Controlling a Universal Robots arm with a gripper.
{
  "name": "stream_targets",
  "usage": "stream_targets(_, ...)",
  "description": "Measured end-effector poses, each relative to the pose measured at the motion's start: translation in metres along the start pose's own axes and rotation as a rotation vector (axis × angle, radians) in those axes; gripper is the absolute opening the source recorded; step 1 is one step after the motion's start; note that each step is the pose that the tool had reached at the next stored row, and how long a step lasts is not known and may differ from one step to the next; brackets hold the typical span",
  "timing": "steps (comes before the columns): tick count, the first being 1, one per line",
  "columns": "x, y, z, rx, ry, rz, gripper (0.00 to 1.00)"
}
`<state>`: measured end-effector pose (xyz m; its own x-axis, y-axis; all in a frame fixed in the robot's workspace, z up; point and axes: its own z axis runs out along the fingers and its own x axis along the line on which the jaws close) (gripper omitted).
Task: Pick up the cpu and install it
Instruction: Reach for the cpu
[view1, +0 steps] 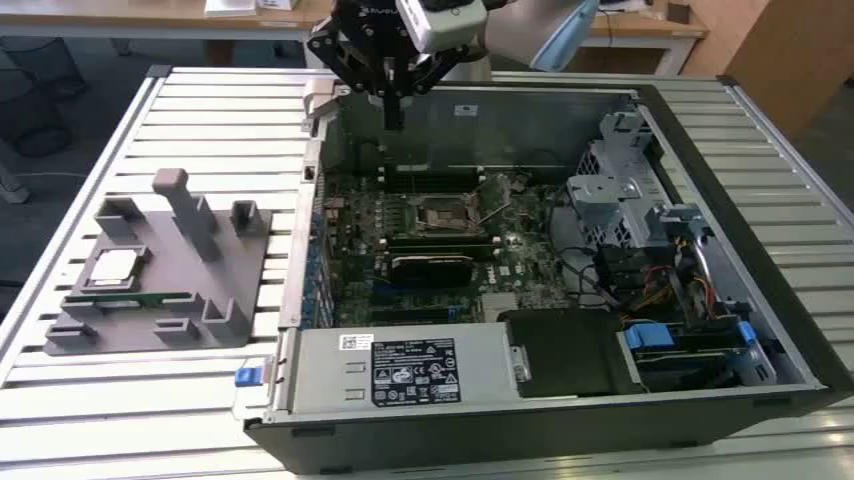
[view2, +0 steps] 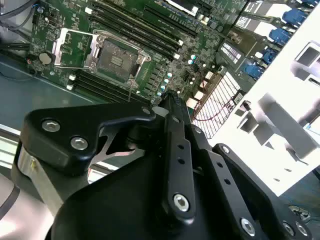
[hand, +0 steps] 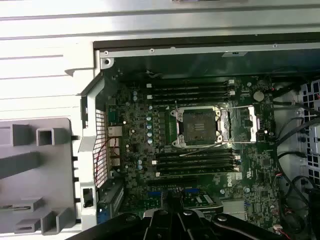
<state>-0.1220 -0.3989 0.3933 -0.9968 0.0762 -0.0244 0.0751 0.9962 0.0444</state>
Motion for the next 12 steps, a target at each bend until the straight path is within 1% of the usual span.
stream_targets(5,0.0001,0.0000,0.0000,0.0000,0.0000,0.000,0.11)
stream_targets(12,0.0029,-0.0002,-0.0001,0.0000,0.0000,0.000,0.11)
